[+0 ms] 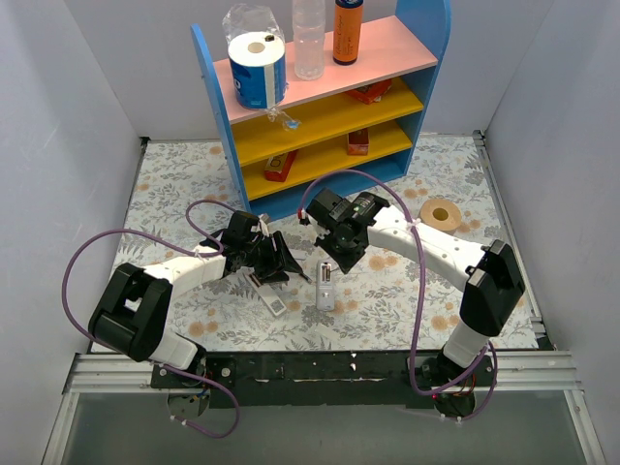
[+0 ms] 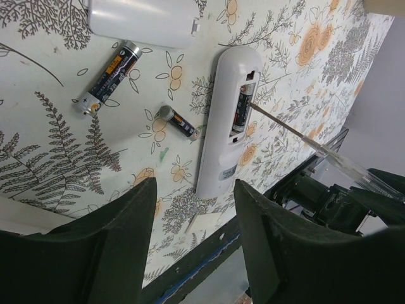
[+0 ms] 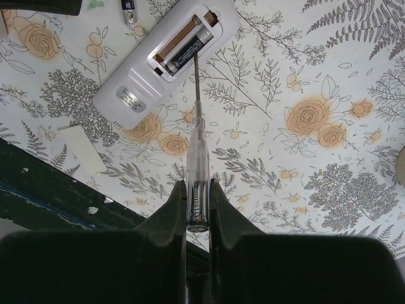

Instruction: Unload the batteries from the remote control

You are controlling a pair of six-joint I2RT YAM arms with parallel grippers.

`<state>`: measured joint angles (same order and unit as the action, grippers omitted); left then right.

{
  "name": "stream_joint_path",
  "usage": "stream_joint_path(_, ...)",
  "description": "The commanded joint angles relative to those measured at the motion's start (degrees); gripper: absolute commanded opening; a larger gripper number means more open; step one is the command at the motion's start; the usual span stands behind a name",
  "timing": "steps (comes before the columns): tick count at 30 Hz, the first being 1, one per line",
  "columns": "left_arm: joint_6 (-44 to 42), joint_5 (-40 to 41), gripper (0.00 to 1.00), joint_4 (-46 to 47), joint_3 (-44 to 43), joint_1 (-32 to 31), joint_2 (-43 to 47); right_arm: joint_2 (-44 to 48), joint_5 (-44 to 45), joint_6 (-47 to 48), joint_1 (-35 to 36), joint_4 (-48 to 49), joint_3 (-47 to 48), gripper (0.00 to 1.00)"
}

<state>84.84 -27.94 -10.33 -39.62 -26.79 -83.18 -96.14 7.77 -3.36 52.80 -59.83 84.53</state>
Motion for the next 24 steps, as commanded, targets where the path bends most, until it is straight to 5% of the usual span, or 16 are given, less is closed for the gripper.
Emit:
stream_joint_path(1, 0.1, -1.0, 0.51, 0.7, -1.2, 0.2, 1.9, 1.9, -0.9, 0.7, 0.1, 1.5, -1.0, 0.01)
stream_joint_path(24, 1.8, -4.4, 0.47, 5.1, -5.3, -0.8, -5.5, 4.2, -6.3, 0.7, -1.4, 9.4, -10.9, 0.01)
